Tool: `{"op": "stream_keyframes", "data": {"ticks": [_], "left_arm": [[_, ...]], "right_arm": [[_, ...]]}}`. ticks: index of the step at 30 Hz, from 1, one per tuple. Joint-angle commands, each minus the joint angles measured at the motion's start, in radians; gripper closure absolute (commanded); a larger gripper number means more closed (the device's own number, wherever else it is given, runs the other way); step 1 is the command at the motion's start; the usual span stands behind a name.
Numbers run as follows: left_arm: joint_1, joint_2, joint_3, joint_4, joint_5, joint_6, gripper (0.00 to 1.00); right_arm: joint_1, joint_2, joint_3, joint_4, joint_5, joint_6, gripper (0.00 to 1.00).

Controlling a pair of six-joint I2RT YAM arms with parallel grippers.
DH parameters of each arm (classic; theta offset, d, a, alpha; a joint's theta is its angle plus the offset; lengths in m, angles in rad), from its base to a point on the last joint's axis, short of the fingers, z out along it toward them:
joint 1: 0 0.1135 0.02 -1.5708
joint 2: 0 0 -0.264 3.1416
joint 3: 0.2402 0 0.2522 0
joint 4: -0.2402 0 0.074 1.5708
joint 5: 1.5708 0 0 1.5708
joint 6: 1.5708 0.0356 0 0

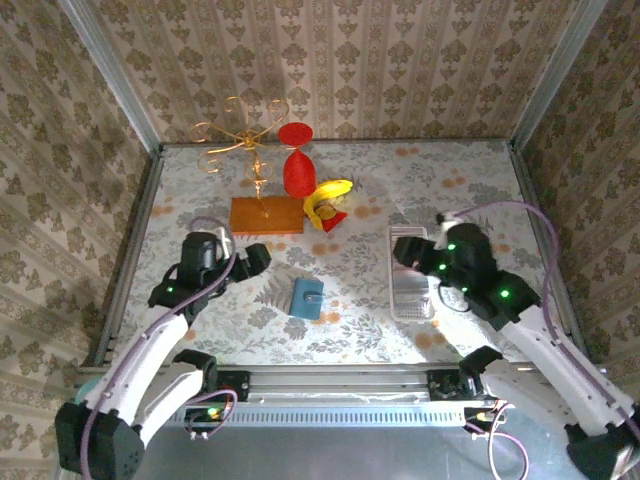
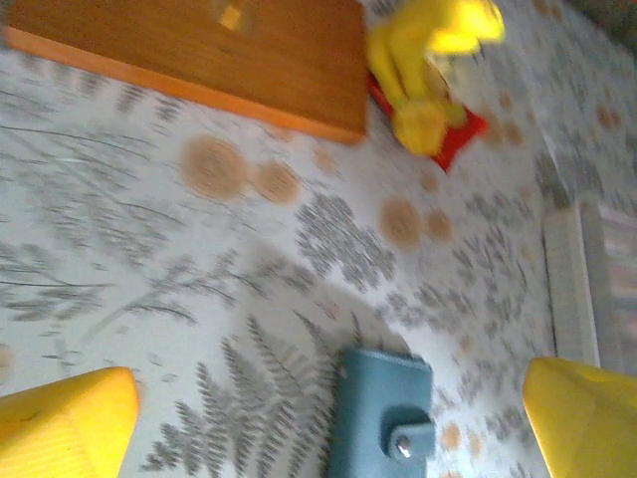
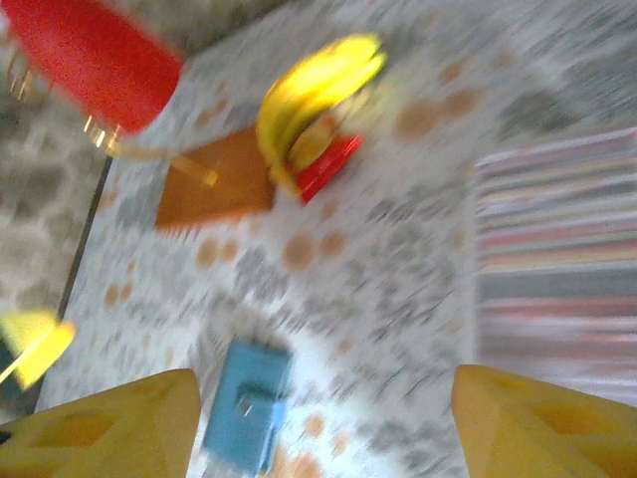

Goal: Put the credit cards into the card holder
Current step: Pick up the card holder at the bottom-center of the table.

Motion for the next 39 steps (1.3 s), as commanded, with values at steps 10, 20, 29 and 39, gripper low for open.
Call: {"op": "stream_keyframes", "data": {"ticks": [10, 20, 29, 39], "left_arm": [[-0.139, -0.043, -0.136, 0.016, 0.124, -0.045, 0.2], [-0.201, -0.014, -0.209, 0.099, 0.155, -0.121, 0.26], [-0.232, 0.059, -0.227, 0.213, 0.143, -0.154, 0.35], [-0.262, 0.186, -0.216, 0.285, 0.143, -0.14, 0.42]], "right_arm": [[0.431, 0.482, 0.065, 0.229, 0.163, 0.181, 0.73], [0.451, 0.783, 0.184, 0.306, 0.162, 0.21, 0.92], [0.404, 0.916, 0.204, 0.352, 0.14, 0.235, 1.0], [0.375, 0.996, 0.187, 0.381, 0.094, 0.236, 1.0]]}}
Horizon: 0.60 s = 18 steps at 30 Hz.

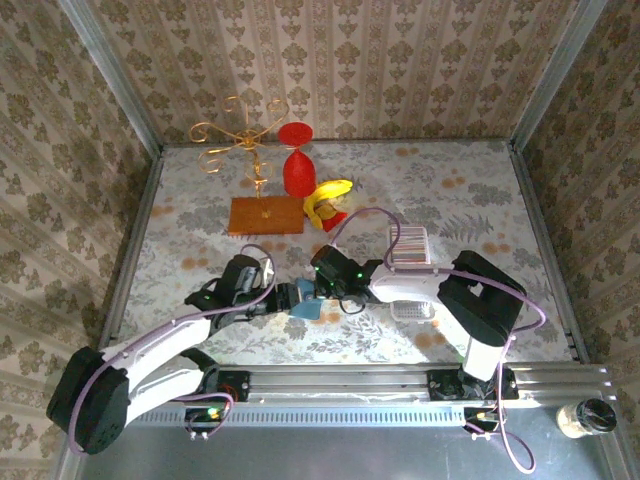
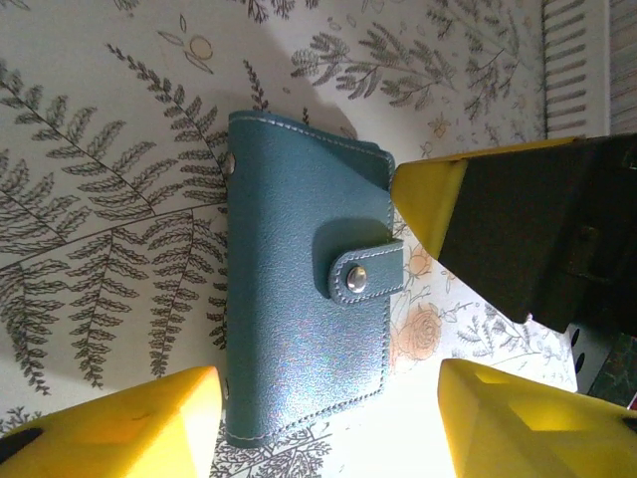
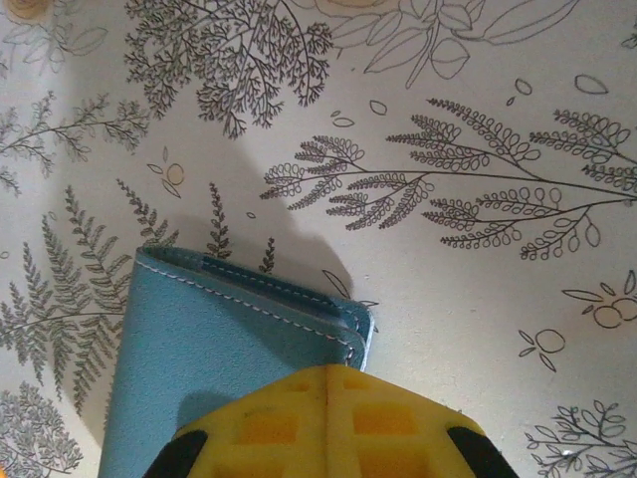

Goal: Put the credit cards into the card holder
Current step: Pick up the card holder at the bottom-center of the table.

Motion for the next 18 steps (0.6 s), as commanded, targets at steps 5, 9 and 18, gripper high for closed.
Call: {"op": "stream_keyframes", "data": {"ticks": [5, 9, 18], "left_arm": [[-0.009, 0.08, -0.004, 0.066, 0.001, 0.0, 0.45], [-0.01, 0.111, 0.003, 0.081, 0.019, 0.016, 0.47], [-0.015, 0.154, -0.015, 0.141, 0.006, -0.007, 0.53]], "right_arm": [[0.0, 0.044, -0.025, -0.006, -0.016, 0.02, 1.0], [0.001, 0.051, -0.047, 0.003, -0.025, 0.03, 1.0], [-0.001, 0.026, -0.063, 0.002, -0.019, 0.04, 1.0]]}}
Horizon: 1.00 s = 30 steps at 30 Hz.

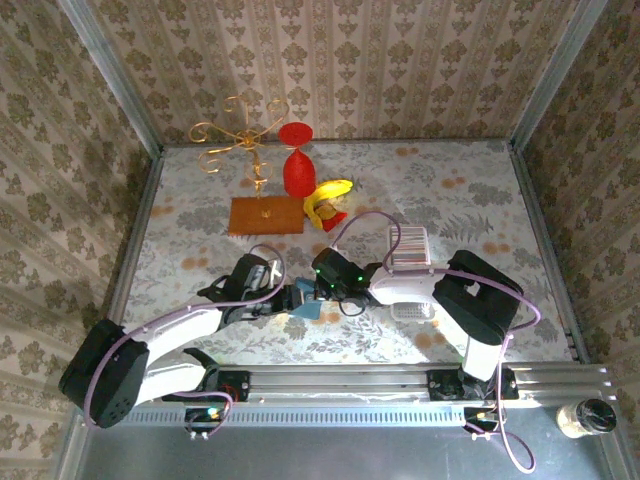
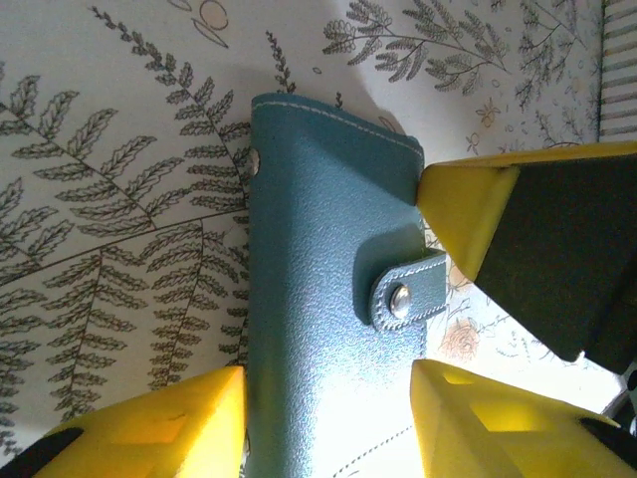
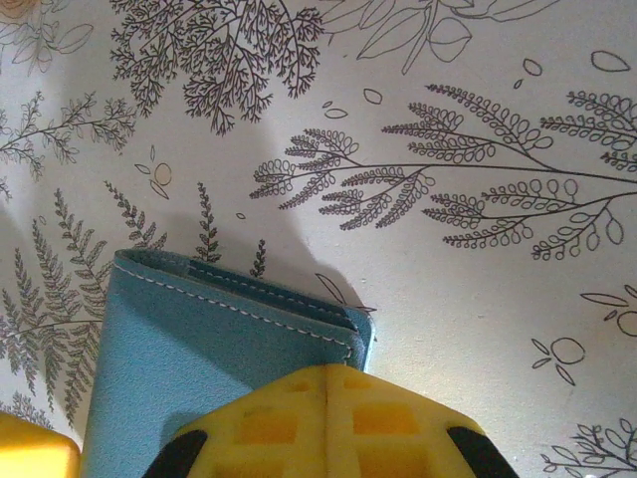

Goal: Put the credit cards into the card holder
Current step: Pick up the card holder at the bottom-center of the table.

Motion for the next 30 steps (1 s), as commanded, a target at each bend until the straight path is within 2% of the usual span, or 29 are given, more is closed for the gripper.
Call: {"op": "stream_keyframes", "data": {"ticks": [1, 9, 18, 24, 28, 30], "left_arm": [[-0.006, 0.013, -0.015, 0.05, 0.002, -0.01, 0.54], [-0.006, 0.048, -0.025, 0.068, -0.029, -0.01, 0.57], [-0.018, 0.085, -0.033, 0.144, 0.024, -0.038, 0.65], [-0.026, 0.079, -0.057, 0.253, 0.073, -0.109, 0.78], [-0.031, 0.06, -0.052, 0.261, 0.078, -0.126, 0.87], [-0.033, 0.037, -0.046, 0.25, 0.078, -0.124, 0.95]], "right_arm": [[-0.001, 0.016, -0.026, -0.065, -0.018, 0.014, 1.0], [-0.001, 0.01, -0.034, -0.055, -0.027, 0.021, 1.0], [0.0, -0.013, -0.054, -0.04, -0.028, 0.032, 1.0], [0.001, -0.03, -0.065, -0.027, -0.025, 0.031, 1.0], [0.0, -0.057, -0.086, 0.011, -0.034, 0.031, 1.0], [0.0, -0.084, -0.1, 0.036, -0.037, 0.034, 0.99]]}}
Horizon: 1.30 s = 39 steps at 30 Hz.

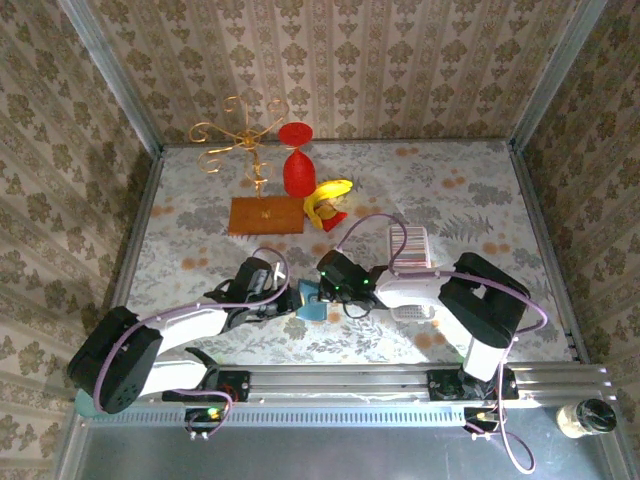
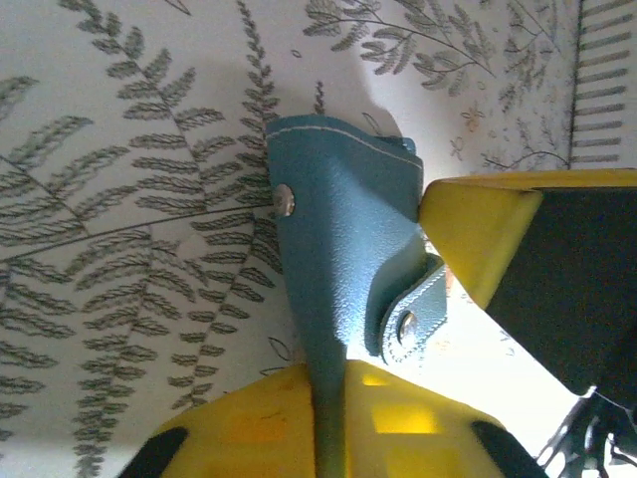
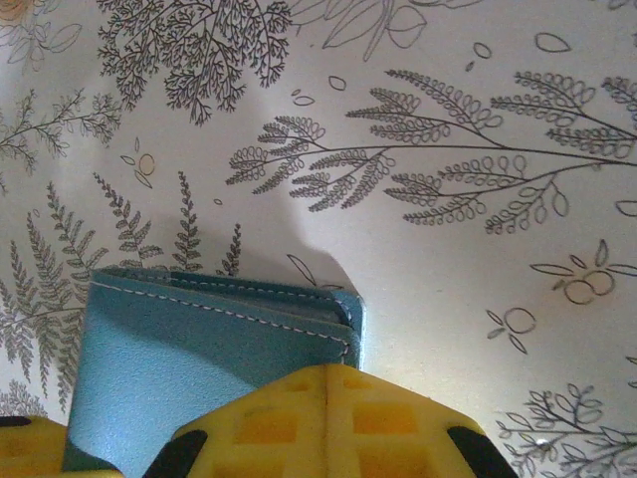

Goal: Put the credit cards into the card holder
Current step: Pick up the card holder at the bottom-center of the table, then open the button on the card holder.

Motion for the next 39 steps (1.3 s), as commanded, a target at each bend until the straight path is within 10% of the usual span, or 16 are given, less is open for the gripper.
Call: {"op": "stream_keyframes", "data": {"ticks": [1, 16, 39], "left_arm": [[-0.011, -0.049, 0.012, 0.042, 0.029, -0.019, 0.98], [-0.076, -0.376, 0.127, -0.262, -0.18, 0.211, 1.0], [-0.193, -0.431, 0.15, -0.198, -0.259, 0.163, 1.0]], "right_arm": [[0.005, -0.051, -0.04, 0.006, -0.032, 0.025, 0.98], [0.081, -0.448, -0.025, -0.189, 0.063, -0.041, 0.52], [0.094, -0.298, 0.042, -0.244, 0.125, -0.025, 0.42]]}}
